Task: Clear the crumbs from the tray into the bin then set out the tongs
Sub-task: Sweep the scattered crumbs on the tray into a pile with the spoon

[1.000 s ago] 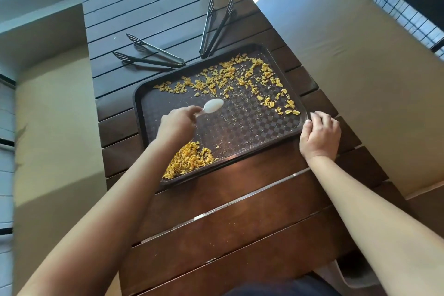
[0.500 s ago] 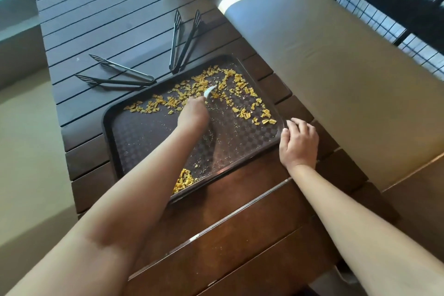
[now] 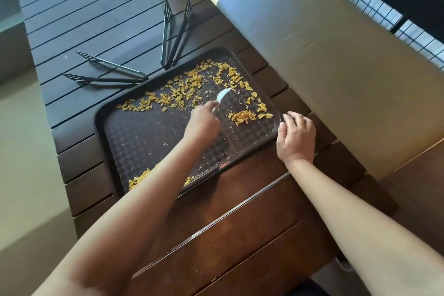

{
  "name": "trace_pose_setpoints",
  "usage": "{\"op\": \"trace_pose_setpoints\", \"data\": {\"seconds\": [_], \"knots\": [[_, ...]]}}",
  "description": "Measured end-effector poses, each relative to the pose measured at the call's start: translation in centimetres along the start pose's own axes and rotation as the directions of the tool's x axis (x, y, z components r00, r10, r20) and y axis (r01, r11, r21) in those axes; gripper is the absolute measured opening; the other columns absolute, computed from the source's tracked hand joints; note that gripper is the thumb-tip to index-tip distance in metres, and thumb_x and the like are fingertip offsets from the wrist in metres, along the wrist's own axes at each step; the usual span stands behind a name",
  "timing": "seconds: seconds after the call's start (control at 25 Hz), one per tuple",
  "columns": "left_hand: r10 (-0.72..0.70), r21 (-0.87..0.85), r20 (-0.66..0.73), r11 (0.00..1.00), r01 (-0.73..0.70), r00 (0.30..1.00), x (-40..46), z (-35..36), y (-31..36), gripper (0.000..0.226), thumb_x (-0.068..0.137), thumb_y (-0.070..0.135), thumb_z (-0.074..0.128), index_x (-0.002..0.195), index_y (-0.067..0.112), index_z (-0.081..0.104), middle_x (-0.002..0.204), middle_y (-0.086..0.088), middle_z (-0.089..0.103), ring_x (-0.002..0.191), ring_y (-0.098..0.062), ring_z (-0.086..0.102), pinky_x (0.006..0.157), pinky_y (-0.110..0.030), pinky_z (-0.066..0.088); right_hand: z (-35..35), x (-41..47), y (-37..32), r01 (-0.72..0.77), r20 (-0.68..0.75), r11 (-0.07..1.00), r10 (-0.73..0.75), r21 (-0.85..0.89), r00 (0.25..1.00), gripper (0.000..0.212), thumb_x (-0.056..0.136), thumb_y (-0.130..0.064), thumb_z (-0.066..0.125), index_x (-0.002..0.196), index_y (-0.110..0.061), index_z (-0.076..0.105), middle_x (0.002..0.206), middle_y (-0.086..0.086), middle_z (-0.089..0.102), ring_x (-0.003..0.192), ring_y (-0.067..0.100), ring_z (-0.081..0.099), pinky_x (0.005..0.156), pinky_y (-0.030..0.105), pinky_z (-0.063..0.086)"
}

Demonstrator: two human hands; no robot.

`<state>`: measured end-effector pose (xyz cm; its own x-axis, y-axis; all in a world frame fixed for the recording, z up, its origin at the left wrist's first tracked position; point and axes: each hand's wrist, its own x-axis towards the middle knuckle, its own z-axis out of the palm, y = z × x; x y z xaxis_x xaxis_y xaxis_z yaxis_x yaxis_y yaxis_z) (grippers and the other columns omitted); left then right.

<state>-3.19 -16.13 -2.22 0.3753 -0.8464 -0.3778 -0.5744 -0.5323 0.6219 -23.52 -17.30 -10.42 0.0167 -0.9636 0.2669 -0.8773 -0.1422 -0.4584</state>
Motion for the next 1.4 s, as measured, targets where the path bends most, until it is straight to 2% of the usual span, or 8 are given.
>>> {"op": "trace_pose_setpoints", "data": {"seconds": [0.12,0.28,0.52,0.6,0.76,1.0,1.24,1.4], "knots": [[-0.038,0.032,-0.018,0.999,0.038,0.999,1.6,0.4,0.5,0.051,0.091,0.000,0.035,0.135,0.020,0.049,0.131,-0.011,0.053,0.072,-0.021,0.058,0.058,-0.032,0.049,0.0,0.1,0.0,-0.006,-0.004,1.000,0.006,0.018,1.000,0.046,0.088,-0.027,0.033,0.104,-0.002,0.067,0.110,0.014,0.065,0.099,0.037,0.056,0.089,0.042,0.043],[0.023,0.022,0.112,0.999,-0.025,0.993,1.5,2.1,1.8,0.047,0.092,0.002,0.038,0.131,0.023,0.055,0.127,-0.007,0.057,0.053,-0.013,0.047,0.048,-0.025,0.042,0.1,0.0,0.1,0.000,-0.005,1.000,0.000,0.005,1.000,0.045,0.088,-0.027,0.034,0.104,-0.002,0.068,0.109,0.014,0.065,0.099,0.037,0.056,0.089,0.043,0.043],[0.108,0.131,0.289,0.980,-0.151,0.951,-0.2,1.9,1.2,0.040,0.090,0.007,0.044,0.115,0.027,0.067,0.097,-0.003,0.067,0.043,-0.009,0.042,0.041,-0.018,0.038,0.1,0.1,0.0,0.000,-0.021,1.000,0.001,0.007,1.000,0.043,0.087,-0.026,0.035,0.102,-0.003,0.068,0.109,0.014,0.065,0.097,0.038,0.057,0.088,0.043,0.044],[0.103,0.037,0.244,0.993,-0.115,0.964,-0.5,1.0,0.5,0.037,0.091,0.006,0.046,0.116,0.023,0.066,0.093,0.000,0.068,0.043,-0.006,0.038,0.036,-0.016,0.034,0.1,0.0,0.0,-0.005,-0.017,1.000,0.005,0.010,1.000,0.044,0.087,-0.026,0.034,0.103,-0.002,0.068,0.109,0.014,0.065,0.098,0.038,0.057,0.088,0.044,0.044],[0.012,-0.036,0.020,0.999,-0.011,1.000,0.5,0.1,-0.5,0.040,0.093,0.004,0.044,0.127,0.018,0.058,0.122,-0.003,0.062,0.048,-0.006,0.042,0.038,-0.016,0.037,0.1,0.0,0.0,-0.009,-0.007,1.000,0.009,0.007,1.000,0.045,0.088,-0.027,0.034,0.104,-0.002,0.068,0.110,0.013,0.065,0.098,0.037,0.056,0.087,0.044,0.044],[0.049,0.116,0.062,0.992,-0.056,0.997,2.0,1.9,2.2,0.054,0.089,-0.005,0.039,0.132,0.024,0.054,0.138,-0.008,0.044,0.060,-0.013,0.050,0.056,-0.031,0.050,0.1,0.1,0.0,-0.008,0.000,1.000,0.008,0.009,1.000,0.046,0.088,-0.027,0.033,0.105,-0.003,0.068,0.111,0.013,0.064,0.099,0.037,0.056,0.087,0.044,0.044],[0.079,0.060,0.197,0.994,-0.093,0.977,-1.5,2.7,0.4,0.037,0.089,0.005,0.047,0.116,0.021,0.067,0.103,-0.006,0.068,0.044,-0.009,0.042,0.041,-0.016,0.037,0.1,0.0,0.0,-0.006,-0.014,1.000,0.006,0.009,1.000,0.044,0.088,-0.026,0.034,0.103,-0.003,0.068,0.109,0.013,0.065,0.098,0.037,0.057,0.087,0.044,0.044],[0.009,-0.128,0.001,0.992,-0.009,1.000,-2.5,1.1,-1.7,0.036,0.091,0.004,0.047,0.120,0.016,0.064,0.104,-0.005,0.066,0.047,-0.006,0.041,0.037,-0.011,0.036,0.1,0.1,0.1,-0.009,-0.007,1.000,0.009,0.010,1.000,0.045,0.088,-0.027,0.034,0.103,-0.003,0.068,0.109,0.014,0.065,0.098,0.037,0.057,0.088,0.044,0.044]]}}
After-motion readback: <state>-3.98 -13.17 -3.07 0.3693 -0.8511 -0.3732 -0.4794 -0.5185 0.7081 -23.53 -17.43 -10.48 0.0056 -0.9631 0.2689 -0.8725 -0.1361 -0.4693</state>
